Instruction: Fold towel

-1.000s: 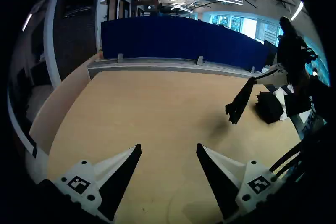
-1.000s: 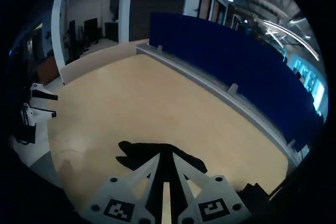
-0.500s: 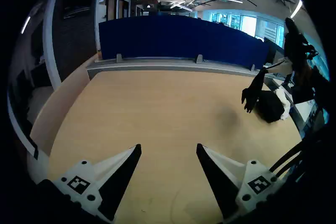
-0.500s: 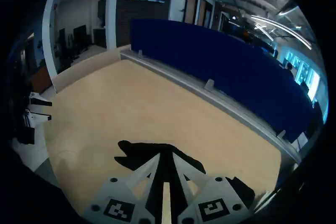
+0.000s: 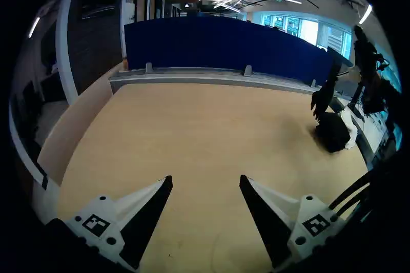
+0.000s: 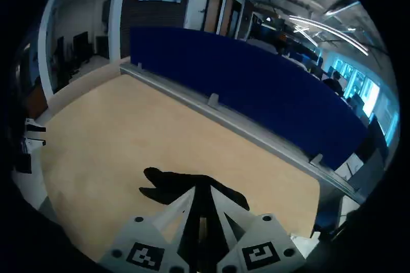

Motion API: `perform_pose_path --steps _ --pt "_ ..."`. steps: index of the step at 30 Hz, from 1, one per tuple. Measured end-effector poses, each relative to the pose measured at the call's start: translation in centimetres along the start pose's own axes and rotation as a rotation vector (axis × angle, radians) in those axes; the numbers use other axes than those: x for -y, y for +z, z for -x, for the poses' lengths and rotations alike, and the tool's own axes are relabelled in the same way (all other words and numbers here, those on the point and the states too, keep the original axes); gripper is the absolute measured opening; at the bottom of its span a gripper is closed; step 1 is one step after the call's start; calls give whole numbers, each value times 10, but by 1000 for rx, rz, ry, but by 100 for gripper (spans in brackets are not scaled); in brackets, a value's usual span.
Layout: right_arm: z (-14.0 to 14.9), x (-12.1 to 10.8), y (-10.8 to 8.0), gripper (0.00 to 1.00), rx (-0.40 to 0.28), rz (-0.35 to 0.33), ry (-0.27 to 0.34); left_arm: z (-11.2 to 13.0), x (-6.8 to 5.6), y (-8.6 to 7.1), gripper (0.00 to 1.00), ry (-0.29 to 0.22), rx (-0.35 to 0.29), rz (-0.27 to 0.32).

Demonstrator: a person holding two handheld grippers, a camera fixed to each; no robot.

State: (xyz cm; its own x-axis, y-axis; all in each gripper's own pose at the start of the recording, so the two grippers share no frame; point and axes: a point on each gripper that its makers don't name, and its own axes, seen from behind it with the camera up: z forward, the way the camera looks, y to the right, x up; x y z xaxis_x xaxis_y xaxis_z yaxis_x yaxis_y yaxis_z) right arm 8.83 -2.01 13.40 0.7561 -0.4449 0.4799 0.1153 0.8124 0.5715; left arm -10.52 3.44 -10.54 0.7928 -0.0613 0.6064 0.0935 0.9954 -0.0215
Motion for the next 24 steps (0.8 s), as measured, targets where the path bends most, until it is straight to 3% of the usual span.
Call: perform_pose_path --steps 7,14,24 --pt "-10 -45 0 6 1 42 5 0 -2 2 98 -6 7 -12" --pt "-19 -76 4 6 0 62 25 -2 -3 4 98 -7 11 -22" --pt "10 -90 8 6 43 70 53 1 -5 8 98 -6 20 -27"
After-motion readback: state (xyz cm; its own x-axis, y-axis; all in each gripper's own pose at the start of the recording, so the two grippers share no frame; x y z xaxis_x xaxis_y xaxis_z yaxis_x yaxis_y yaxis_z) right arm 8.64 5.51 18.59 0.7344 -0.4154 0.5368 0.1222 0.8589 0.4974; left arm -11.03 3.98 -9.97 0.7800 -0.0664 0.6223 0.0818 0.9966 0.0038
